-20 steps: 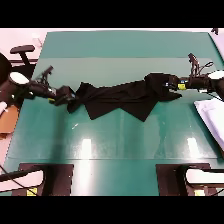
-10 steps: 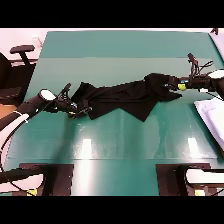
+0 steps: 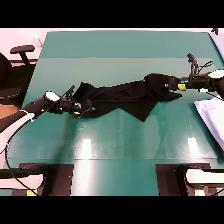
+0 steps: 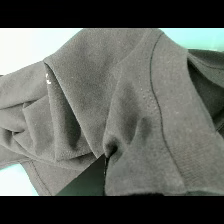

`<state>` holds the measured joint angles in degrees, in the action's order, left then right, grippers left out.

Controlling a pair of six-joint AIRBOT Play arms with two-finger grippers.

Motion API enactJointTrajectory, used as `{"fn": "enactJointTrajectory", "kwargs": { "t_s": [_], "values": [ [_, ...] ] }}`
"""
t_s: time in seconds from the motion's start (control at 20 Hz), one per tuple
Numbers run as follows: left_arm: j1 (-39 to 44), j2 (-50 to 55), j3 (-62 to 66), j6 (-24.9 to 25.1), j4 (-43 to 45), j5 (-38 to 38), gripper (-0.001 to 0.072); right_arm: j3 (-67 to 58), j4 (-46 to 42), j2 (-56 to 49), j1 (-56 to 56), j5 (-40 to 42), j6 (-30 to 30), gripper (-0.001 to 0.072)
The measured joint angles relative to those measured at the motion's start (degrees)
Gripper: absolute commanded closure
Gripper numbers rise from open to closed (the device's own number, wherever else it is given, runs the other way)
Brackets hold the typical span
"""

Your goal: Fold the shirts.

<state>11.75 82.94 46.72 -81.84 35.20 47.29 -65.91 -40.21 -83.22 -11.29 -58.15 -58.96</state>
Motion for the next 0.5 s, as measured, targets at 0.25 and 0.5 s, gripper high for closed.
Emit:
{"fn": "enactJointTrajectory", "kwargs": {
  "t_s": [0.25, 0.5],
  "values": [
    [0.0, 0.7, 0.9, 3.1, -2.9, 0.0, 0.0688, 0.0, 0.0, 0.0, 0.0, -0.7, 0.0, 0.0688],
    [-0.3, -5.9, 5.9, 4.4, -1.0, 2.3, 0.0688, 0.0, 0.2, 3.4, 0.0, -2.1, 0.0, 0.0688]
  ]
}}
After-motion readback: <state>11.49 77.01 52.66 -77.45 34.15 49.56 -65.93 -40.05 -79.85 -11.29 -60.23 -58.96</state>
